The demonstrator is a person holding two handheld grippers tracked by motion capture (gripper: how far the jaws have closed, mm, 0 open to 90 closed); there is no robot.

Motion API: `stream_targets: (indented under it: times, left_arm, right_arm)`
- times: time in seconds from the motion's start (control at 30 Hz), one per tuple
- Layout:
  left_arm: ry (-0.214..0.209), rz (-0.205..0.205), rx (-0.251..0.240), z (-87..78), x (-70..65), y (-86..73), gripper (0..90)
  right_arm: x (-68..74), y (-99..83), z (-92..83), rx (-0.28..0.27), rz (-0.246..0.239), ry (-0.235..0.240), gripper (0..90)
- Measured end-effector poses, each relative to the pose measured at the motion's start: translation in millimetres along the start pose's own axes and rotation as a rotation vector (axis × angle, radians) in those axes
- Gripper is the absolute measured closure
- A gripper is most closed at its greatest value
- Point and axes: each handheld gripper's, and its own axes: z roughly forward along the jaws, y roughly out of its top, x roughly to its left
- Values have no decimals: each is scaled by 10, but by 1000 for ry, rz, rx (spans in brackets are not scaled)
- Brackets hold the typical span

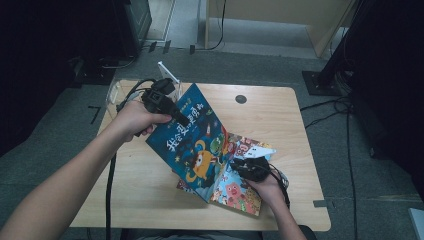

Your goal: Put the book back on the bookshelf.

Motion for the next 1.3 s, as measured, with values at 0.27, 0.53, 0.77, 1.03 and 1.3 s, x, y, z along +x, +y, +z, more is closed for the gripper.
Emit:
stream_targets:
  times: [0.27, 0.53, 0.77, 1.03, 1.3]
  left_arm:
    - [36, 7, -1, -272, 21, -137, 817]
    - [59, -37, -68, -647, 123, -380, 817]
    - [79, -68, -97, -821, 250, -577, 810]
    - [106, -130, -116, -943, 440, -822, 811]
    - [128, -177, -174, -1163, 598, -1073, 811]
  right_arm:
    - [-42, -5, -47, -17, 14, -19, 692]
    - [-61, -13, -28, -9, 19, -19, 679]
    - [-72, -8, -14, -16, 31, -40, 613]
    - [-113, -19, 16, -13, 17, -60, 581]
    - [-99, -17, 55, -26, -7, -50, 540]
